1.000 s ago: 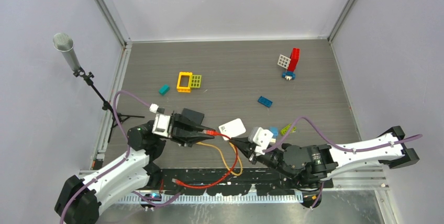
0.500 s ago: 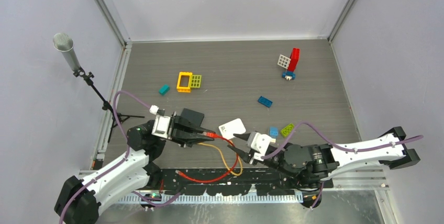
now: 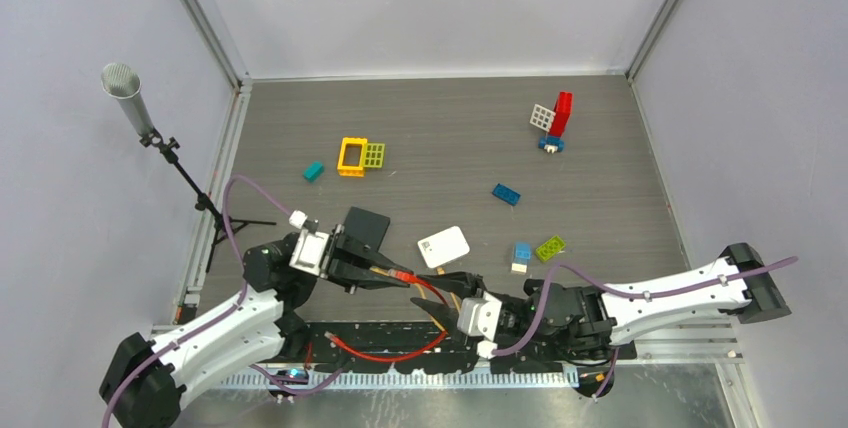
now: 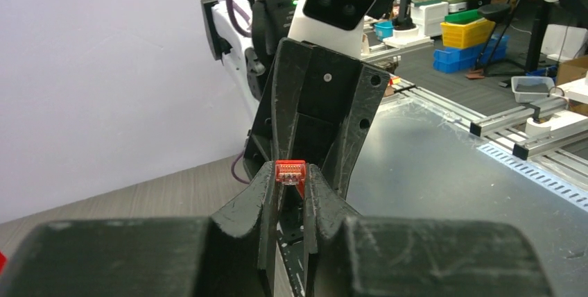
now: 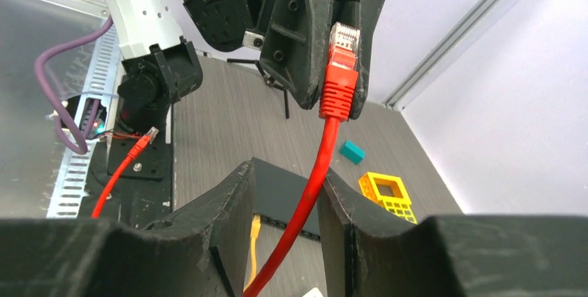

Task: Insert the plug into the switch port
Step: Pick up the connector from the center of the board, then insert the connector into the switch port.

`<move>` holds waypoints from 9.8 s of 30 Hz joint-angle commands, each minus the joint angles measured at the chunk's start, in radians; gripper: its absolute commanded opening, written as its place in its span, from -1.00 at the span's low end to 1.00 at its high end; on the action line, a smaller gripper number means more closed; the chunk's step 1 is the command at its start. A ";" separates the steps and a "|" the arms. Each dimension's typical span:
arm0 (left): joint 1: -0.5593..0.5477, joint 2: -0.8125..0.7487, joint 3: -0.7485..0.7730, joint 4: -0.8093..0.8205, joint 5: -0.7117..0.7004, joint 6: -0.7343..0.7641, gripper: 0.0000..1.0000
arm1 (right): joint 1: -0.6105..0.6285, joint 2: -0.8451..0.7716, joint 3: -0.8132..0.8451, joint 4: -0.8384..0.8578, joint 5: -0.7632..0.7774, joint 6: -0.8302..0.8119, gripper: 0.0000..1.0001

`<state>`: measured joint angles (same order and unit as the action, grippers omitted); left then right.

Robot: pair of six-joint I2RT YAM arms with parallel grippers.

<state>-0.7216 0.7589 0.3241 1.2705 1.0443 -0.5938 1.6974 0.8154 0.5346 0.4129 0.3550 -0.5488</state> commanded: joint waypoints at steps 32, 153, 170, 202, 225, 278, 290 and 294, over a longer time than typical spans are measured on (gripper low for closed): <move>-0.016 -0.051 -0.010 0.024 -0.012 0.031 -1.00 | -0.006 -0.007 -0.068 0.388 -0.085 -0.016 -0.34; -0.029 0.864 0.147 -0.662 -1.029 0.112 0.29 | -0.266 0.750 -0.398 0.520 0.684 1.040 -0.99; -0.029 0.892 0.165 -0.747 -1.028 0.091 -0.03 | -0.125 0.701 -0.398 0.481 0.722 0.896 -0.99; -0.029 0.847 0.120 -0.766 -1.037 0.064 -0.05 | -0.142 0.959 -0.316 0.834 0.653 0.581 -0.99; -0.029 0.858 0.122 -0.760 -1.029 0.060 -0.06 | -0.141 0.970 -0.268 0.709 0.751 0.640 -0.99; -0.084 0.901 0.060 -0.715 -0.979 0.000 -0.02 | -0.285 0.997 -0.318 0.863 0.534 0.555 -0.99; -0.084 0.932 0.104 -0.718 -0.982 0.015 -0.01 | -0.282 0.986 -0.368 0.876 0.465 0.603 -0.99; -0.084 0.946 0.115 -0.715 -0.981 0.017 0.00 | -0.273 0.971 -0.378 0.860 0.462 0.619 -0.99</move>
<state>-0.7742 1.6440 0.4568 0.7338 -0.0093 -0.5987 1.4174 1.8038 0.1726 1.2789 0.8688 0.0372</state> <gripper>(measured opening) 0.499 0.042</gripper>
